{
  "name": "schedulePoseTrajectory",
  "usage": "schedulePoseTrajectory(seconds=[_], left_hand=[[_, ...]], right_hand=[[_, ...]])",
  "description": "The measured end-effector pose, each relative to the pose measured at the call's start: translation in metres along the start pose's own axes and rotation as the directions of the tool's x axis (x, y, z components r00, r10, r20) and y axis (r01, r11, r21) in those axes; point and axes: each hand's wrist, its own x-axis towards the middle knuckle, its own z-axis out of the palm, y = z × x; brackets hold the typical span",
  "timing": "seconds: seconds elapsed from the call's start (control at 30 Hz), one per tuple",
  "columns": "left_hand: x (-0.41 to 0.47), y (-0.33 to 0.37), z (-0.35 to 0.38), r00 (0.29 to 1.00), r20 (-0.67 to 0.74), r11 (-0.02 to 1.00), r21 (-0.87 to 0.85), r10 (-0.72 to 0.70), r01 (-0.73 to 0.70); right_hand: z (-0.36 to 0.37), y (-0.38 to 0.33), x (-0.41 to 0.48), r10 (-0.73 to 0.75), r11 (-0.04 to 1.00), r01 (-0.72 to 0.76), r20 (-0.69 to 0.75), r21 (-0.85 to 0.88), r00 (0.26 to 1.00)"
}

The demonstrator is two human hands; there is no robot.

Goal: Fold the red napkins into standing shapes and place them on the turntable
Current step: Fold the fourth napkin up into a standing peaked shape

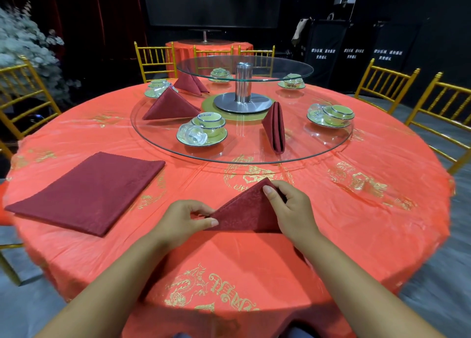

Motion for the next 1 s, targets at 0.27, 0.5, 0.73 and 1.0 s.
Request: schedulePoseTrajectory(seconds=[0.27,0.5,0.73,1.0], left_hand=[[-0.001,-0.005,-0.004,0.992,-0.057,0.979,0.18,0.111,-0.099],[-0.002,-0.005,-0.004,0.99,-0.056,0.96,0.256,0.128,-0.11],[0.003,0.006,-0.008,0.995,0.053,0.915,0.389,0.088,-0.102],[0.013,0.035,0.02,0.991,0.128,0.999,-0.013,0.05,-0.048]], right_hand=[[0.0,0.0,0.0,0.004,1.0,-0.004,-0.062,0.004,0.998],[0.001,0.001,0.0,0.007,1.0,-0.008,-0.051,-0.019,0.999],[0.002,-0.001,-0.001,-0.014,0.999,0.011,-0.052,-0.053,0.999],[0.001,-0.002,-0.001,-0.01,0.998,0.009,-0.02,-0.06,1.0]])
